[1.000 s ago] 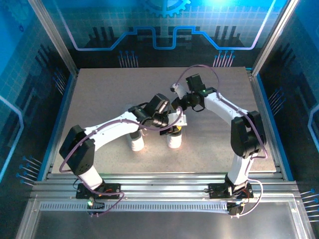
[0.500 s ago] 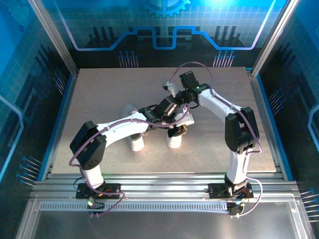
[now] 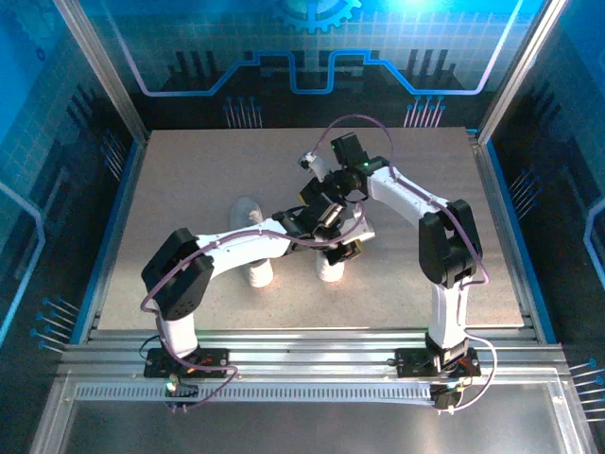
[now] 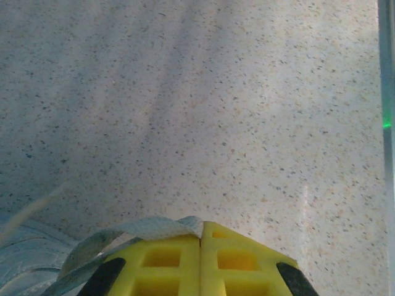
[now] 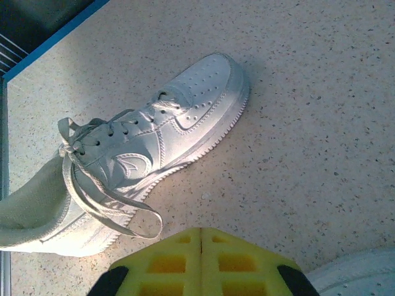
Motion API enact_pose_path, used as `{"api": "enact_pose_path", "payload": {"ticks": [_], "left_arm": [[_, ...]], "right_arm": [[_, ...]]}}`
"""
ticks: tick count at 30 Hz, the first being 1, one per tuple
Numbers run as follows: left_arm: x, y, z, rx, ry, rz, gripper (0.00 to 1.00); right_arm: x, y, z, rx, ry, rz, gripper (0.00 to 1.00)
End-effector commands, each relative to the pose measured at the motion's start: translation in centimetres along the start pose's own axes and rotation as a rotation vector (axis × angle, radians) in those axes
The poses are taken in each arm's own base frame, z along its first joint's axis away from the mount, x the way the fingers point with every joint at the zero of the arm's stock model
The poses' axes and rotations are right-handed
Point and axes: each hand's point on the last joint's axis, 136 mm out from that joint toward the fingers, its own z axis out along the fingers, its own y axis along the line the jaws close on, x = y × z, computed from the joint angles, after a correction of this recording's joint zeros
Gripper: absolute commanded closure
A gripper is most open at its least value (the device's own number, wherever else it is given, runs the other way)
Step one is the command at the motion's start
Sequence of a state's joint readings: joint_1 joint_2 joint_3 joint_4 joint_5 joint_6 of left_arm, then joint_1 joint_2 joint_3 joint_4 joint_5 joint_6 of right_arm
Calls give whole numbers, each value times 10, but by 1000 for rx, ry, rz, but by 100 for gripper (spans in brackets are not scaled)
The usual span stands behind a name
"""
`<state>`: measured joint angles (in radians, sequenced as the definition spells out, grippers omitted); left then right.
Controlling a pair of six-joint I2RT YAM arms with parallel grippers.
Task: Tie the shoes
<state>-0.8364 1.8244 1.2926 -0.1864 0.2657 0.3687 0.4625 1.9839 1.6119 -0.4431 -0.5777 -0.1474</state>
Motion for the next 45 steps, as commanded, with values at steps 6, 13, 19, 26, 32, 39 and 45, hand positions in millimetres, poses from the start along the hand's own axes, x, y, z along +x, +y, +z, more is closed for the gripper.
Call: {"api": "enact_pose_path", "payload": {"ticks": [6,13,19,26,32,39,45], "left_arm": [[-27,11,-41,-120,-141,50,42],[-41,32,-98,-223,-277,-1,1],[-31,65,-139,-239,-344,-195,0],[11,107,-146,-177,-268,-360,1],[35,141,-135,-327,-260,-297,1],[40,141,-134,-206,-357,-221,16],[46,143,-132,-190,-347,-97,27]], "right_arm": [[-16,8,-13,-5,-42,14,68],[-43,-1,-65,64,-134,45,48],[-17,-16,-109,175,-162,60,45],[84,-29,-119,337,-4,67,44],[142,-9,-92,303,112,89,43],[153,-1,-73,306,138,5,42],[149,-20,-69,371,153,-10,47]]}}
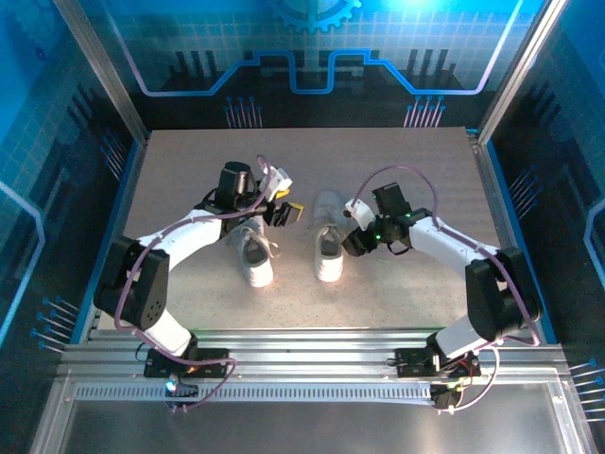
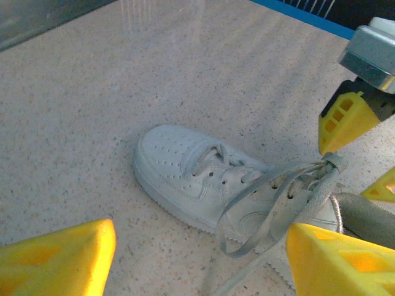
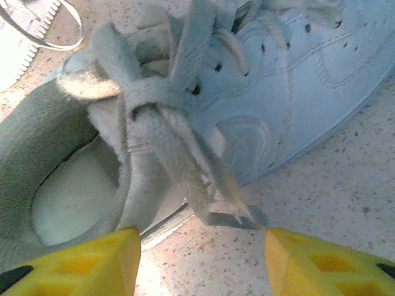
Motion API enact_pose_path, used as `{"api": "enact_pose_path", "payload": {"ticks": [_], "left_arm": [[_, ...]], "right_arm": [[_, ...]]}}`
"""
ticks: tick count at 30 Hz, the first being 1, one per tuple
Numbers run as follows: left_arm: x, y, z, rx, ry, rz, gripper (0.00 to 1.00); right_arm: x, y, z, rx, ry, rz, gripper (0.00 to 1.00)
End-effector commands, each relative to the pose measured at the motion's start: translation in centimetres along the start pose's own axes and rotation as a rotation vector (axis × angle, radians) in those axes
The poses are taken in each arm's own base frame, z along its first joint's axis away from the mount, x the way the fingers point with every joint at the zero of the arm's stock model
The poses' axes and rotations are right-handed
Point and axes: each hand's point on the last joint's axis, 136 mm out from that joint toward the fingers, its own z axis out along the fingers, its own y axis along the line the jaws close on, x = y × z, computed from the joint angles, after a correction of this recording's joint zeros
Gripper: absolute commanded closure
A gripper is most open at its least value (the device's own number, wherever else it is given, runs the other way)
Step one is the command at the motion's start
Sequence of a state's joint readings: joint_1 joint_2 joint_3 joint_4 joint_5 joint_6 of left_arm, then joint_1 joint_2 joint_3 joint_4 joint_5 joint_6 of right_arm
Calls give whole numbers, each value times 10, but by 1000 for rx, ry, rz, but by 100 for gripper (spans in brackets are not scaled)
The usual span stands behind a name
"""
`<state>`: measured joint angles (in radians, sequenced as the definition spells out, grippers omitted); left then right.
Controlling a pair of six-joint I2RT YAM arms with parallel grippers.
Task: Tie the shoes
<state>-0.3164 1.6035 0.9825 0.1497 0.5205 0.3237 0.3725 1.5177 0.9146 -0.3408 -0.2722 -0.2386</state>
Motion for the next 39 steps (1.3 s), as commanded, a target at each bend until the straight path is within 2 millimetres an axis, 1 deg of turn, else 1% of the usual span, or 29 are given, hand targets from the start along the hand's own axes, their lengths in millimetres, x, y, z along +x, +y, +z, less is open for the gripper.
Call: {"api": "enact_pose_path", "payload": {"ticks": [1,3,6,10,13,16,18,19,22,27,29,31,34,36,39], "left_arm": [[-5,-11,0,85,-40,129,28],[-4,-13,1,99,-33,154,29],[0,-14,0,103,-39,196,30],[0,-5,-4,114,-90,192,40],[0,3,-7,115,-115,204,44],[2,6,-6,109,-102,252,44],[4,7,-4,108,-89,283,43],[7,8,-3,109,-81,308,42],[14,8,0,121,-61,369,39],[24,2,7,191,-19,380,38],[32,-1,10,215,4,401,38],[42,-5,15,235,33,433,38],[54,-11,22,263,76,456,38],[58,-12,26,263,89,463,38],[60,-12,31,257,88,475,38]], "right_arm": [[-11,-11,6,53,-12,-41,48],[-11,-11,8,48,-6,-45,51],[-10,-11,9,47,2,-56,58],[-9,-14,2,112,12,-100,71],[-12,-13,-7,143,-11,-138,81],[-13,-13,-14,162,-20,-165,94],[-12,-13,-16,168,-16,-175,99],[-12,-13,-16,166,-14,-180,100],[-12,-12,-16,160,-7,-188,100],[-13,-10,-14,143,-5,-191,100],[-12,-7,-12,125,-4,-195,92],[-11,-4,-10,102,-4,-199,78],[-11,1,-5,77,1,-205,67],[-11,3,-1,63,9,-209,63],[-12,4,7,50,25,-208,61]]}}
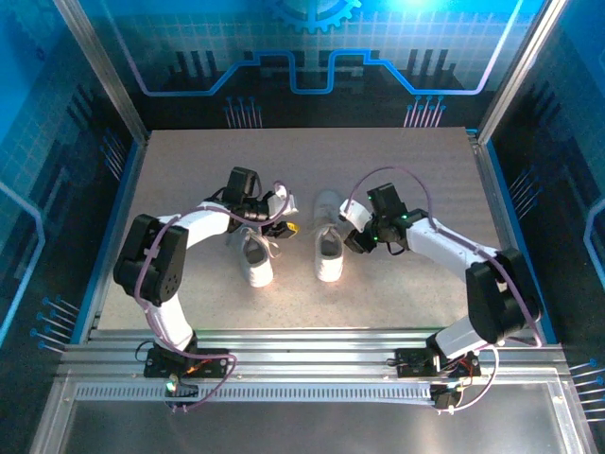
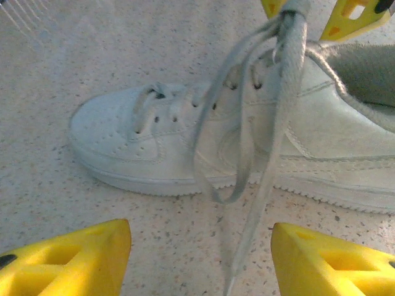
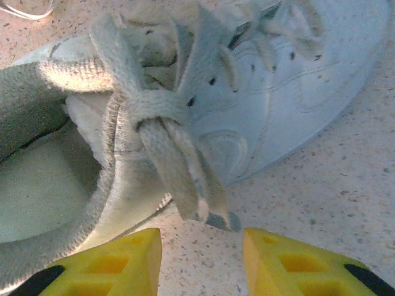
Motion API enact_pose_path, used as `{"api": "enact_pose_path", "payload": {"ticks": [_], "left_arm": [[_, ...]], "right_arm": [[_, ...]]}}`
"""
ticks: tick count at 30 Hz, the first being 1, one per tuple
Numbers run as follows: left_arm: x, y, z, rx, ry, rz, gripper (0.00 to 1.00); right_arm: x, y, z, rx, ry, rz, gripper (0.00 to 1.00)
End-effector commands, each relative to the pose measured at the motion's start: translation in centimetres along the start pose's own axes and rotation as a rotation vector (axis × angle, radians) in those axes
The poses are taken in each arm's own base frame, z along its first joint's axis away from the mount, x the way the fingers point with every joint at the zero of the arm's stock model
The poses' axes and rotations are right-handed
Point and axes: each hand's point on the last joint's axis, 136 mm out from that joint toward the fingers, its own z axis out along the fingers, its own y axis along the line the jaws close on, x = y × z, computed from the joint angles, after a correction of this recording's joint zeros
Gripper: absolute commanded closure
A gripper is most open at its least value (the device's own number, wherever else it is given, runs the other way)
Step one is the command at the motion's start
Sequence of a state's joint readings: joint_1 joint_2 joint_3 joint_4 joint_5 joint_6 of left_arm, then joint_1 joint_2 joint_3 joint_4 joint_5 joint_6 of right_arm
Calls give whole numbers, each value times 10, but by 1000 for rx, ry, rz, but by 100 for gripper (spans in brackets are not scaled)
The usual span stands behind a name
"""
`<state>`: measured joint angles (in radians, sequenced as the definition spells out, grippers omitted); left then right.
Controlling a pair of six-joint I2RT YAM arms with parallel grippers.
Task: Tie the shoes
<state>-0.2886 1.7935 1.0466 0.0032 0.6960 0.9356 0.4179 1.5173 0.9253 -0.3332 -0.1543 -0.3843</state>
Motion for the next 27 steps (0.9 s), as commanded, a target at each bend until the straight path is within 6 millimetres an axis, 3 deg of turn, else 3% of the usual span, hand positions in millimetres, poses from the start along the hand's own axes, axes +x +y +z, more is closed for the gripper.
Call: {"api": "enact_pose_path", "payload": {"ticks": [1,6,13,16,27], "left_arm": [[-3,-1,5,20,-3,58,38],[-1,-2,6,26,5,60,38],[4,-2,7,27,27,78,38],[4,-2,8,37,25,87,37],[4,4,16,50,33,119,37]], "right_arm": [[-10,7,6,-43,-5,-21,61],[-13,2,17,-42,2,-24,62],[-14,3,19,-52,5,-31,93],[-12,1,15,-35,5,-44,100],[-14,-3,-2,-15,16,-80,100]]}}
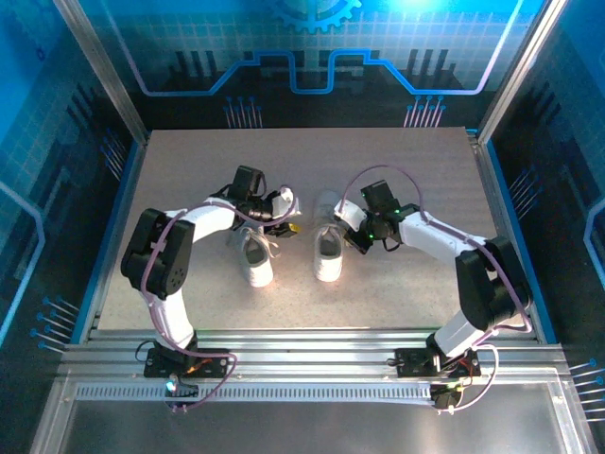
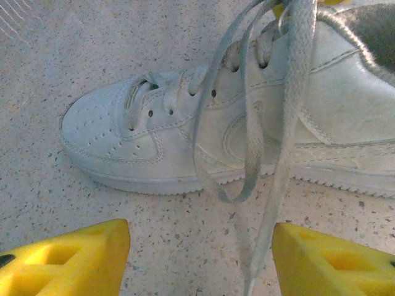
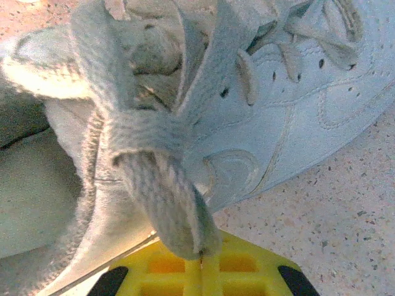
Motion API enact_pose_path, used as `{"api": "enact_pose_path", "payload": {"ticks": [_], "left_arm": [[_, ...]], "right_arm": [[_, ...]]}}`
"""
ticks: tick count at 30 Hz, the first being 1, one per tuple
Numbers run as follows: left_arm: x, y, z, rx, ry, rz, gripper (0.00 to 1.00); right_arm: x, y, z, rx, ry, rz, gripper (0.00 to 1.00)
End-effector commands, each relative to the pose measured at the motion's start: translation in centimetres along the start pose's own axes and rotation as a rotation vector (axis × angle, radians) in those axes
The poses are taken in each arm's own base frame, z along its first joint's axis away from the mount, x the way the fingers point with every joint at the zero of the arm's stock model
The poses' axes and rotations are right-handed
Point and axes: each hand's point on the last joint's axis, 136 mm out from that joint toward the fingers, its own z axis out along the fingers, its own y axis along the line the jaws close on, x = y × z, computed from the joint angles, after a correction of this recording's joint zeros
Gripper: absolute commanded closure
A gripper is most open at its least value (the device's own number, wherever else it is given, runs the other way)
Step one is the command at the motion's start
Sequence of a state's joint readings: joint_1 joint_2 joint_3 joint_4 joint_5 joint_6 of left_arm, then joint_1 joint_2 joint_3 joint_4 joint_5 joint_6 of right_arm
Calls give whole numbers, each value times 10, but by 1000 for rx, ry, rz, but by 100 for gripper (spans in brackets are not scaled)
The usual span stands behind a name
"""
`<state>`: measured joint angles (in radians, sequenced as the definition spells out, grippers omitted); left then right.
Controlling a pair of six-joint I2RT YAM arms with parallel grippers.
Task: Tie the shoes
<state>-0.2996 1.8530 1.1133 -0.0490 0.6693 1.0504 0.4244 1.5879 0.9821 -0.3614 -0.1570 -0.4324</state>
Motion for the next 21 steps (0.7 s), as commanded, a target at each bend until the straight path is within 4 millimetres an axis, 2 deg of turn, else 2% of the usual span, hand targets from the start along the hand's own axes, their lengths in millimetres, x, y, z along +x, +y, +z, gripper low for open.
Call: {"api": "enact_pose_path", "payload": {"ticks": [1,8,10,14,21], "left_arm": [[-3,-2,5,35,-6,33,37],[-1,-8,9,61,-12,53,37],[2,-19,9,110,-9,93,36],[6,-26,15,129,7,137,37],[2,-27,30,125,6,187,44]], "right_arm": [[-11,-2,-16,7,-13,-41,100],[-5,-1,-23,-26,34,-47,98],[-6,-4,-25,-18,36,-48,98],[-8,-6,-24,-18,40,-52,98],[-9,-8,-22,-25,56,-51,96]]}}
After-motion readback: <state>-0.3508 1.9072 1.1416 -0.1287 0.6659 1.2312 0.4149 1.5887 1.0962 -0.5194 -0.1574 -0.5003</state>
